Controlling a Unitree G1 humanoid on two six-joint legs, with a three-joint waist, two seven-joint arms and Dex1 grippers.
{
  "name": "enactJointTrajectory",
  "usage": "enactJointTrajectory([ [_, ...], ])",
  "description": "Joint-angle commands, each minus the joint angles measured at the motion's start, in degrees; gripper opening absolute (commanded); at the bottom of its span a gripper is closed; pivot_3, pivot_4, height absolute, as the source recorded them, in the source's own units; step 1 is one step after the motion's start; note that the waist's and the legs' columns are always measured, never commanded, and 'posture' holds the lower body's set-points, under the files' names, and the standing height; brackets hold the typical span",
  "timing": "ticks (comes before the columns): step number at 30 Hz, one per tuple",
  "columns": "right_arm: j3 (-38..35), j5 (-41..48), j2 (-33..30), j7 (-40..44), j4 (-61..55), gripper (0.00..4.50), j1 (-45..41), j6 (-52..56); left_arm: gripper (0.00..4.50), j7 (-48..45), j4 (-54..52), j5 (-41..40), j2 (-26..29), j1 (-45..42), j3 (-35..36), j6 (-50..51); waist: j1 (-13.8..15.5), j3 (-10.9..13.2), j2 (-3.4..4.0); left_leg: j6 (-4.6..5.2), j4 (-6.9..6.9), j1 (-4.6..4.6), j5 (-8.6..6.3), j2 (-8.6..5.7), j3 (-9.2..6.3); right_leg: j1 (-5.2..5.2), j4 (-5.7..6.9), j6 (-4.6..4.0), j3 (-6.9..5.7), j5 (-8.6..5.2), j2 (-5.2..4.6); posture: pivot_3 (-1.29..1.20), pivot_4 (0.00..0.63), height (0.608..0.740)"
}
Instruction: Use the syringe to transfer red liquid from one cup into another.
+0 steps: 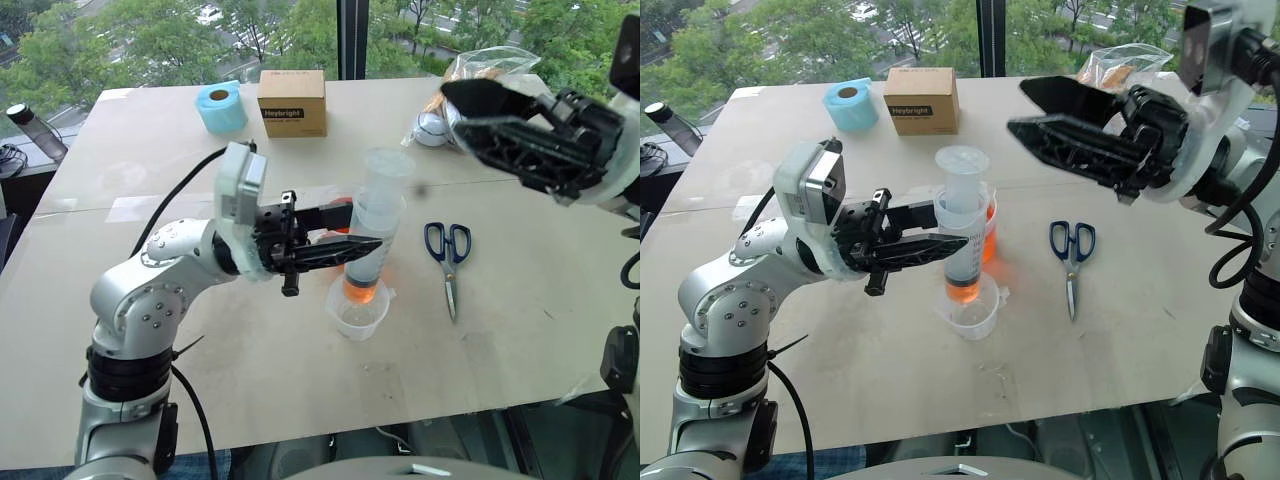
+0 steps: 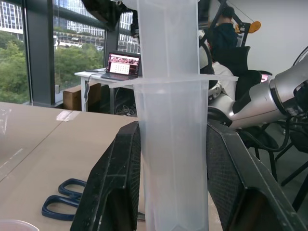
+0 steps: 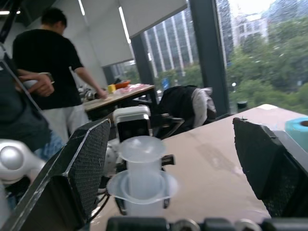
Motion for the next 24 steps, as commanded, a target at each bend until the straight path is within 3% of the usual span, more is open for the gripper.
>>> enactJointTrajectory([
  [1, 1.0, 3.6, -1.3, -1.8, -1.8, 4.31, -0.8, 0.6, 1.36, -1.2, -2.0, 1.0, 0.1, 0.2, -0.6, -2.4, 0.0, 0.0, 0.00, 0.00, 0.00, 0.00, 0.00, 0.00, 0.00, 0.00, -0.01, 0.00, 0.00, 0.00, 0.00, 0.00, 0.150, 0.740],
  [10, 7.0, 5.6, -1.2, -6.5, -3.6, 4.31, -1.6, 1.4, 1.36, -3.8, -0.6, 4.7, 0.2, 1.4, -2.0, -5.5, 0.0, 0.0, 0.00, 0.00, -0.02, 0.00, 0.00, 0.00, -0.01, 0.00, -0.04, 0.00, 0.00, 0.00, 0.00, 0.00, 0.150, 0.740],
  [22, 9.0, 6.1, -0.9, -7.3, -4.7, 4.31, -1.8, 0.6, 1.36, -3.6, -0.1, 4.1, -0.6, 2.0, -1.5, -5.6, 0.0, 0.0, 0.00, 0.01, -0.04, 0.00, -0.01, 0.00, -0.03, 0.02, -0.10, 0.00, -0.03, 0.00, 0.00, 0.00, 0.150, 0.740],
  [24, 8.8, 6.4, -0.8, -7.5, -4.8, 3.47, -1.5, 0.4, 1.36, -3.8, -0.2, 4.1, -0.5, 2.1, -1.6, -5.6, 0.0, 0.0, 0.00, 0.02, -0.05, 0.00, -0.01, 0.00, -0.04, 0.05, -0.15, 0.00, -0.03, 0.00, 0.00, 0.00, 0.150, 0.740],
])
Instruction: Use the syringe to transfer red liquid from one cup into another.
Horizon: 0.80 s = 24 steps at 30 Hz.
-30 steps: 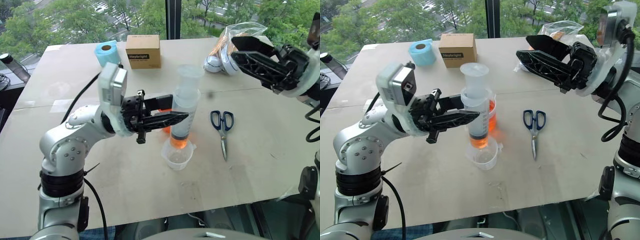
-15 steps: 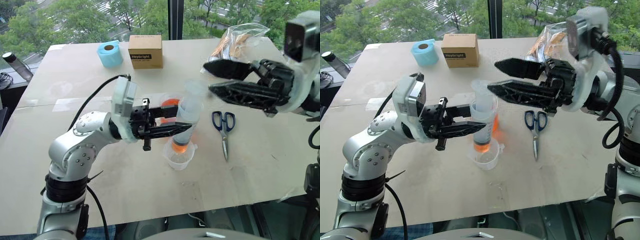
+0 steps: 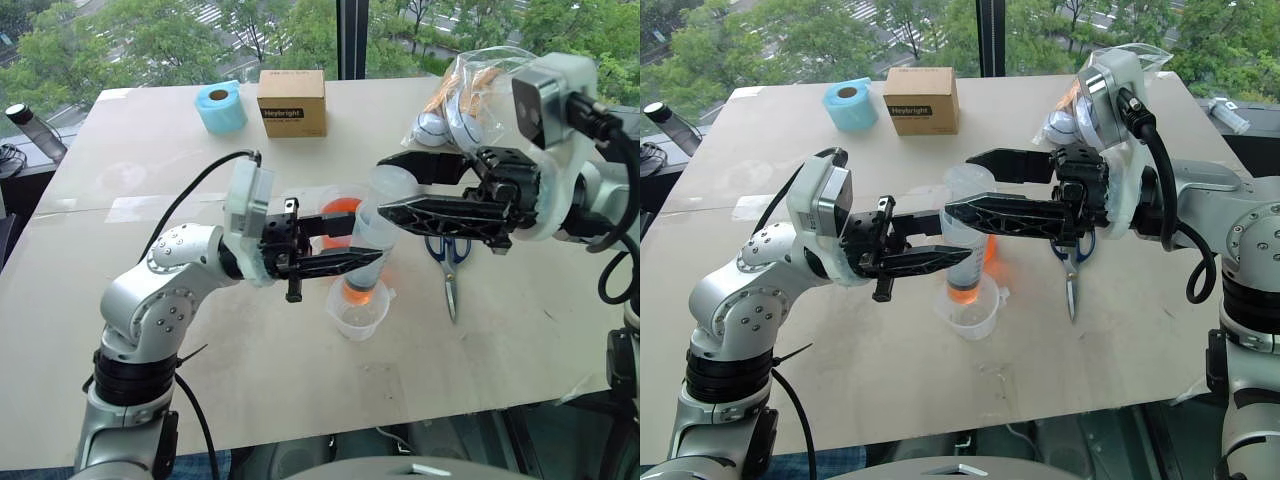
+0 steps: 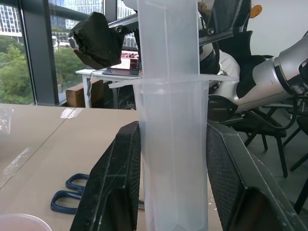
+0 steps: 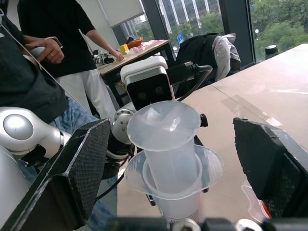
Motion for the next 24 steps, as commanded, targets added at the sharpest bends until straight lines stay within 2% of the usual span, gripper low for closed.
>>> enactJointTrajectory([
  [1, -1.3, 2.0, -0.1, -0.2, -1.8, 3.14, -1.0, -1.5, 1.36, -0.2, -0.9, -1.3, -0.1, 0.4, 0.6, -0.6, 0.0, 0.0, 0.00, 0.00, 0.00, 0.00, 0.00, 0.00, 0.00, 0.00, -0.01, 0.00, 0.00, 0.00, 0.00, 0.00, 0.150, 0.740],
  [4, -1.5, 1.6, -0.4, -0.1, -1.8, 1.58, -0.7, -1.7, 1.36, -0.1, -0.9, -1.6, -0.3, 0.5, 0.4, -0.4, 0.0, 0.0, 0.00, 0.00, -0.01, 0.00, 0.00, 0.00, -0.02, 0.01, -0.01, 0.00, -0.02, 0.00, 0.00, 0.00, 0.150, 0.740],
  [5, -1.5, 1.8, -0.4, -0.2, -1.9, 1.26, -0.6, -1.8, 1.36, -0.2, -1.0, -1.6, -0.3, 0.7, 0.3, -0.4, 0.0, 0.0, 0.00, 0.00, -0.02, 0.00, 0.00, 0.01, -0.03, 0.01, -0.02, 0.00, -0.03, 0.00, 0.00, 0.00, 0.150, 0.740],
  [14, -0.6, 0.7, -0.8, 0.3, -3.6, 1.25, 0.9, -1.5, 1.36, -1.2, -0.7, -0.8, -0.1, 0.8, -0.3, -1.1, 0.0, 0.0, 0.00, 0.00, -0.04, 0.00, 0.00, 0.01, -0.04, 0.03, -0.06, 0.00, -0.04, 0.00, 0.00, 0.00, 0.150, 0.740],
  [24, 3.5, -9.0, -2.2, 3.3, -6.0, 1.25, 3.7, -0.8, 1.36, -1.2, -0.2, -0.6, -0.8, -0.4, -0.8, -1.5, 0.0, 0.0, 0.01, 0.01, -0.05, 0.00, -0.01, 0.01, -0.04, 0.04, -0.08, 0.00, -0.04, 0.00, 0.00, 0.00, 0.150, 0.740],
])
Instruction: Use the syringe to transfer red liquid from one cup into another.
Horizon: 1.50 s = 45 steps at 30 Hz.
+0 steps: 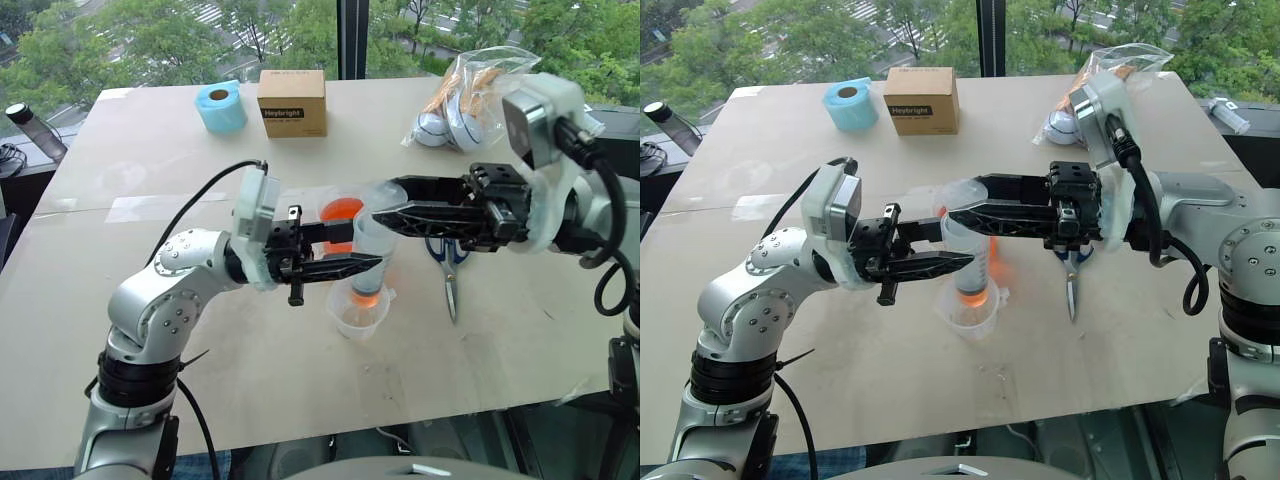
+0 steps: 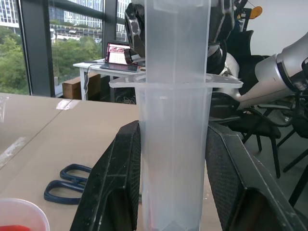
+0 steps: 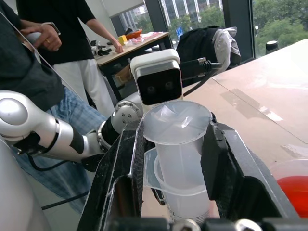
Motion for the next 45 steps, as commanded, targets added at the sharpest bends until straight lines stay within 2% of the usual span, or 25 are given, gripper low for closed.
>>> enactJointTrajectory([
  [1, 1.6, -3.7, -1.4, 1.1, -2.2, 1.25, 1.0, 0.6, 1.36, -0.3, -1.9, -1.9, -0.7, -1.5, 1.1, -1.3, 0.0, 0.0, 0.00, 0.00, 0.00, 0.00, 0.00, 0.00, 0.00, 0.00, 0.00, 0.00, 0.00, 0.00, 0.00, 0.00, 0.150, 0.740],
  [21, 3.8, -9.6, -2.6, 5.2, -3.9, 1.25, 3.8, 0.6, 1.36, 0.1, -1.3, -1.7, -0.5, -3.1, 1.9, -0.7, 0.0, 0.0, 0.00, 0.00, -0.01, 0.00, 0.00, 0.00, -0.01, 0.00, -0.02, 0.00, -0.01, 0.00, -0.01, 0.00, 0.150, 0.740],
  [28, 1.3, -7.5, 0.1, 4.2, -2.3, 1.25, 3.3, -2.0, 1.36, -0.5, -1.6, -0.7, -0.4, -2.6, 1.2, -0.8, 0.0, 0.0, 0.00, 0.00, -0.01, 0.00, 0.00, 0.00, -0.02, 0.00, -0.02, 0.00, -0.01, 0.00, -0.02, 0.00, 0.150, 0.740],
  [30, 1.0, -7.4, 0.3, 4.2, -2.1, 2.28, 3.3, -2.1, 1.36, -0.4, -1.7, -0.7, -0.6, -2.5, 1.1, -0.8, 0.0, 0.0, 0.00, 0.00, -0.01, 0.00, 0.00, 0.00, -0.01, 0.00, -0.02, 0.00, 0.00, 0.00, -0.02, 0.00, 0.150, 0.740],
  [33, 0.7, -8.2, 0.1, 4.1, -2.3, 3.11, 3.3, -2.3, 1.36, -0.4, -1.6, -0.8, -0.7, -2.6, 1.2, -0.7, 0.1, 0.0, 0.00, 0.00, -0.01, 0.00, 0.00, 0.00, -0.02, 0.00, -0.03, 0.00, -0.01, 0.00, -0.02, 0.00, 0.150, 0.740],
  [39, -0.1, -8.9, 0.5, 4.9, -2.3, 3.11, 2.9, -3.4, 1.36, -0.7, -1.0, -0.5, -0.6, -2.5, 1.4, -0.8, 0.0, 0.0, 0.01, 0.00, -0.01, 0.00, 0.00, 0.00, -0.02, 0.01, -0.02, 0.00, -0.01, 0.00, -0.02, 0.00, 0.150, 0.740],
  [45, -1.9, -5.8, 0.7, 6.0, -2.3, 3.11, 2.0, -3.9, 1.36, -0.7, -1.1, -0.4, -0.5, -2.2, 1.3, -0.7, 0.0, 0.0, 0.00, 0.00, -0.01, 0.00, 0.00, 0.00, -0.02, 0.01, -0.03, 0.00, -0.02, 0.00, -0.02, 0.00, 0.150, 0.740],
])
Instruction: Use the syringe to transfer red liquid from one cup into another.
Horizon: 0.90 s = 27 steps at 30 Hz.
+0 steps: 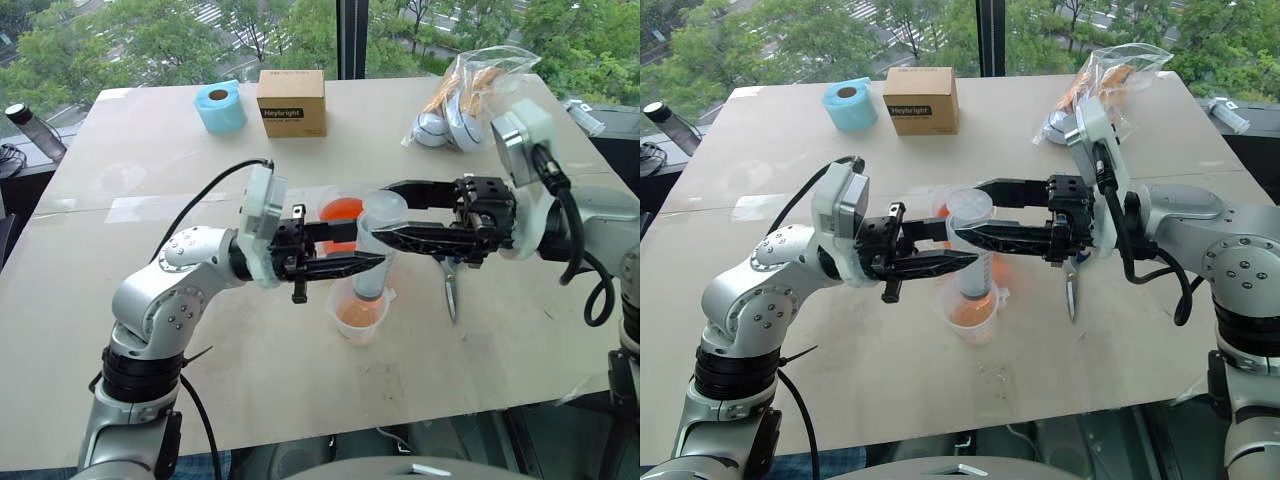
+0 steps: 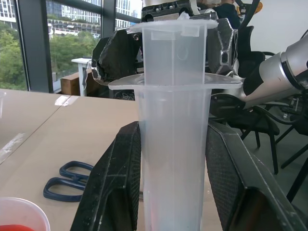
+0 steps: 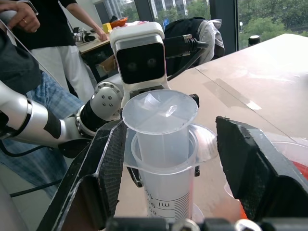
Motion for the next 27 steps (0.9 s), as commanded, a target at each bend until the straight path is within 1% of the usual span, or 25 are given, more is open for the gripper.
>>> enactJointTrajectory([
  [1, -2.3, 2.4, 0.1, 0.9, -0.9, 3.11, -1.1, -0.9, 1.36, -0.3, -1.5, -1.3, -0.1, -0.9, 1.4, -1.5, 0.0, 0.0, 0.00, 0.00, 0.00, 0.00, 0.00, 0.00, 0.00, 0.00, 0.00, 0.00, 0.00, 0.00, 0.00, 0.00, 0.150, 0.740],
  [6, -2.6, 3.4, 0.5, 0.5, -0.8, 3.11, -1.4, -1.5, 1.36, -0.3, -1.4, -1.4, 0.0, -0.9, 1.3, -1.5, 0.0, 0.0, 0.00, 0.00, 0.00, 0.00, 0.00, 0.00, 0.00, 0.00, 0.00, 0.00, 0.00, 0.00, 0.00, 0.00, 0.150, 0.740],
  [15, -2.2, 0.3, 1.5, 0.9, -1.2, 3.11, -1.2, -4.2, 1.36, -0.5, -1.4, -1.2, 0.1, -0.8, 0.9, -1.6, 0.0, 0.0, 0.00, 0.00, 0.00, 0.00, 0.00, 0.00, 0.00, 0.00, 0.00, 0.00, 0.00, 0.00, 0.00, 0.00, 0.150, 0.740],
  [24, -1.9, -0.3, 1.1, 1.2, -0.9, 3.11, -1.3, -3.8, 1.36, -0.7, -1.2, -1.0, 0.0, -0.8, 0.9, -1.9, 0.0, 0.0, 0.00, 0.00, 0.00, 0.00, 0.00, 0.00, 0.00, 0.00, 0.00, 0.00, 0.00, 0.00, 0.00, 0.00, 0.150, 0.740],
  [25, -1.8, -0.2, 0.9, 1.3, -0.8, 2.59, -1.3, -3.5, 1.36, -0.7, -1.2, -1.0, 0.0, -0.7, 0.9, -1.9, 0.0, 0.0, 0.00, 0.00, 0.00, 0.00, 0.00, 0.00, 0.00, 0.00, 0.00, 0.00, -0.01, 0.00, 0.00, 0.00, 0.150, 0.740],
  [26, -1.8, -0.1, 0.8, 1.4, -0.8, 2.24, -1.3, -3.3, 1.36, -0.7, -1.2, -0.9, 0.0, -0.7, 0.9, -2.0, 0.0, 0.0, 0.00, 0.00, 0.00, 0.00, 0.00, 0.00, 0.00, 0.00, 0.00, 0.00, 0.00, 0.00, 0.00, 0.00, 0.150, 0.740],
  [27, -1.7, -0.1, 0.7, 1.5, -0.8, 1.75, -1.3, -3.2, 1.36, -0.7, -1.2, -0.9, 0.0, -0.6, 0.9, -2.1, 0.0, 0.0, 0.00, 0.00, 0.00, 0.00, 0.00, 0.00, 0.00, 0.00, 0.00, 0.00, 0.00, 0.00, 0.00, 0.00, 0.150, 0.740],
])
